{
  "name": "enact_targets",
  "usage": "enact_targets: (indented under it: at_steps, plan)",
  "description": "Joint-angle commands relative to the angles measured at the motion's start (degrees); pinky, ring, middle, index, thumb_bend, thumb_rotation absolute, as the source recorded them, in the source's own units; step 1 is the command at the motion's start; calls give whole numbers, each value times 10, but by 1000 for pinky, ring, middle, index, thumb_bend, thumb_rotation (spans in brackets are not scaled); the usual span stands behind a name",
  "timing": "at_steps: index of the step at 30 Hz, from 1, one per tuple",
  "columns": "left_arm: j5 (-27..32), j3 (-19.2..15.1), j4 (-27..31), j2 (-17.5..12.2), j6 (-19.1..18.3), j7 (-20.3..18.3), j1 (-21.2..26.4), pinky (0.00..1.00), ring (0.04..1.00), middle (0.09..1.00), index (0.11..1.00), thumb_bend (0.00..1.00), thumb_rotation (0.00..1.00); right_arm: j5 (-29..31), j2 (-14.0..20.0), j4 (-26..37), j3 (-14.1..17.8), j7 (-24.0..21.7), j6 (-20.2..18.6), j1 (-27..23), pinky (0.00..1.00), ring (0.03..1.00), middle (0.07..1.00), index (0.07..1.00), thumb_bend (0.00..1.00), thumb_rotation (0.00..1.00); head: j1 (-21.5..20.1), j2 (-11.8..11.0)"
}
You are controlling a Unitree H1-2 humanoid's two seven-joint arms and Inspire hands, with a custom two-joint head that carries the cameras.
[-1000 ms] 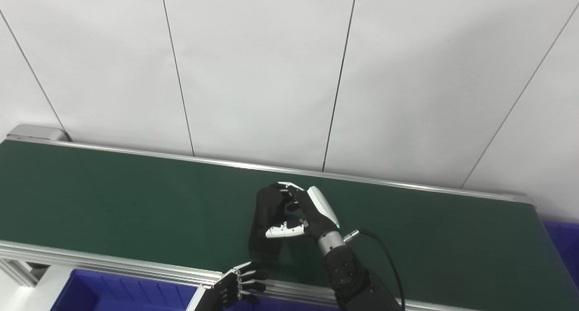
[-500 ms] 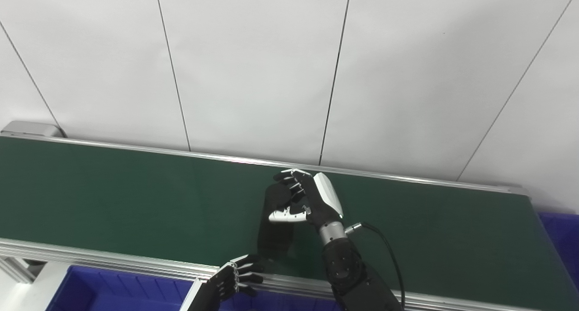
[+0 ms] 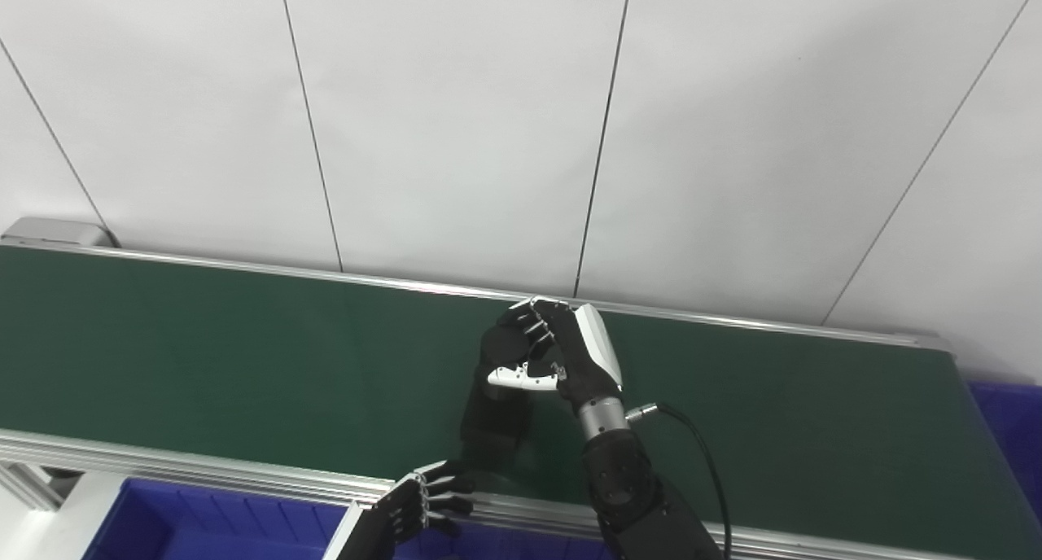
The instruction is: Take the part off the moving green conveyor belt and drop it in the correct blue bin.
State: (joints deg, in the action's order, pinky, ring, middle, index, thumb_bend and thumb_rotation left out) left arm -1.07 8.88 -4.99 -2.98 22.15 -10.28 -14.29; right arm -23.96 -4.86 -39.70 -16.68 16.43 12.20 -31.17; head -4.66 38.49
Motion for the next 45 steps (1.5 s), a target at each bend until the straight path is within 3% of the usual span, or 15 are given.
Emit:
enact_targets:
  at_steps: [1, 11, 17, 26, 31, 45]
  plan:
    - [2, 1, 23, 1, 8, 3, 1, 557, 669, 742, 790, 788, 543, -7, -13, 23, 1, 18, 27, -15, 357, 441, 520, 487, 500, 0, 1, 0]
    - [6, 1, 27, 1, 3, 2, -1, 559, 672, 743, 787, 770, 538, -9, -13, 31, 4, 29, 27, -9, 355, 434, 512, 486, 501, 0, -1, -1]
    - [6, -1, 19, -2, 9, 1, 3, 557, 663, 737, 791, 754, 527, 3, -12, 83, 19, 25, 21, 13, 341, 436, 520, 485, 500, 0, -13, -4]
    - [9, -4, 11, -8, 16, -3, 7, 559, 672, 742, 793, 762, 537, 25, 5, 246, 39, -23, -19, 73, 341, 439, 528, 476, 499, 0, -24, -7]
    - [10, -6, 13, -11, 16, -4, 7, 558, 665, 737, 789, 737, 510, 24, 14, 362, 53, -55, -73, 105, 321, 435, 536, 486, 497, 0, -37, -7]
    - [22, -7, 17, -20, 19, -7, 6, 553, 662, 733, 793, 710, 519, 27, 49, 579, 87, -112, -136, 189, 321, 459, 546, 476, 496, 0, -66, 1]
